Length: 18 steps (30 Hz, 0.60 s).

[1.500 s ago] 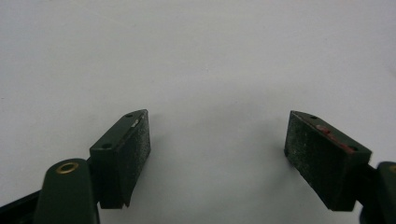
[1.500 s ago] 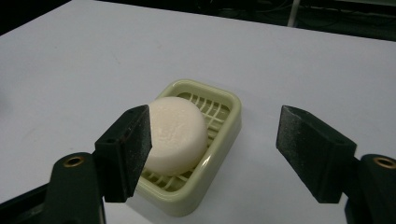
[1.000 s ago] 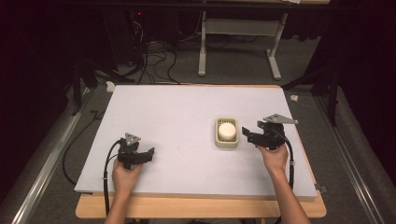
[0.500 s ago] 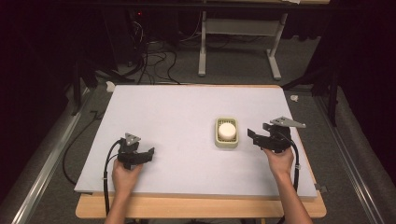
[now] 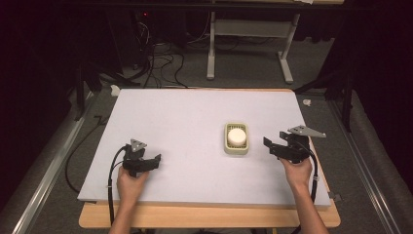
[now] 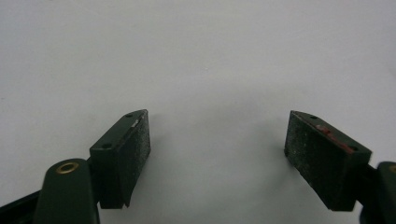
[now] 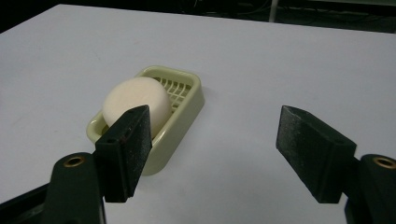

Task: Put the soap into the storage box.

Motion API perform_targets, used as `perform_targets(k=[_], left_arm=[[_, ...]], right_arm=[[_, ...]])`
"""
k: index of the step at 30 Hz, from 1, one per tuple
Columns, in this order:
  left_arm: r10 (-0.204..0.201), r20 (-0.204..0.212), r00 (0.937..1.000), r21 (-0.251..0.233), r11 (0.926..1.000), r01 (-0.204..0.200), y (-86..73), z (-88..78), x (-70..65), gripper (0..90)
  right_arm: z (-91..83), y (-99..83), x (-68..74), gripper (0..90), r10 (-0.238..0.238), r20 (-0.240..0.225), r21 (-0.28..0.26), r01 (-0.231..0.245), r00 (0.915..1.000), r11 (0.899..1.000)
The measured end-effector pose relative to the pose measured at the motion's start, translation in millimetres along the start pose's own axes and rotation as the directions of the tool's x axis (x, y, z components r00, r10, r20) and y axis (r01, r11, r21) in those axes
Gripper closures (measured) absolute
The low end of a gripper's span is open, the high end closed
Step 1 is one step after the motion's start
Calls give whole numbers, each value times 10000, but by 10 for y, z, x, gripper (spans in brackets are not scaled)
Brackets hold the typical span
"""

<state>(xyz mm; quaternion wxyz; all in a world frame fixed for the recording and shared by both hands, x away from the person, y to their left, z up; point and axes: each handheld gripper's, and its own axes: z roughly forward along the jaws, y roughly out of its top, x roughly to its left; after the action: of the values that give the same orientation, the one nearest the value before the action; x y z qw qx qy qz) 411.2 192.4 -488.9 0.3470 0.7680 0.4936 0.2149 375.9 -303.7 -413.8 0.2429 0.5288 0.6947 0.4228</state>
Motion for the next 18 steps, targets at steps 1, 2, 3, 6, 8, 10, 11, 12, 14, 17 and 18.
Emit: perform_targets(k=[1, 2, 3, 6, 8, 10, 11, 12, 14, 17, 18], left_arm=[[2, 0, 10000, 2, 10000, -2, 0, 0, 0, 231], [2, 1, 10000, 2, 10000, -2, 0, 0, 0, 231], [4, -2, 10000, -1, 10000, -4, 0, 0, -1, 231], [-1, -2, 10000, -1, 10000, 1, 0, 0, -1, 231], [1, -2, 10000, 0, 10000, -1, 0, 0, -1, 231], [4, -1, 10000, 4, 10000, -4, 0, 0, -1, 231], [2, -2, 10000, -1, 10000, -2, 0, 0, -1, 231], [5, -3, 10000, 2, 10000, -5, 0, 0, -1, 231], [4, -3, 10000, 2, 10000, -4, 0, 0, -1, 231], [9, -5, 10000, 2, 10000, -9, 0, 0, -1, 231], [7, -4, 10000, 3, 10000, -7, 0, 0, -1, 231]], right_arm=[[-6, -11, -14, 275, -60, 6, -24, 60, 10000, 10000], [-13, -18, -16, 275, 7, 10, -4, -7, 10000, 10000], [-21, -31, -29, 275, -10, 28, -2, 10, 10000, 10000], [-35, -54, -44, 275, 59, 34, -17, -59, 10000, 10000], [-47, -69, -52, 275, 131, 41, 0, -131, 9999, 9999], [-58, -85, -63, 276, 145, 52, -6, -145, 9999, 9999], [-62, -94, -74, 276, 106, 58, -27, -106, 9999, 9999], [-68, -102, -77, 276, 175, 63, -13, -175, 9998, 9998], [-74, -119, -86, 276, 243, 75, -13, -243, 9997, 9997], [-82, -140, -102, 276, 246, 94, -9, -246, 9997, 9997], [-85, -146, -105, 276, 262, 100, -1, -262, 9996, 9997]])
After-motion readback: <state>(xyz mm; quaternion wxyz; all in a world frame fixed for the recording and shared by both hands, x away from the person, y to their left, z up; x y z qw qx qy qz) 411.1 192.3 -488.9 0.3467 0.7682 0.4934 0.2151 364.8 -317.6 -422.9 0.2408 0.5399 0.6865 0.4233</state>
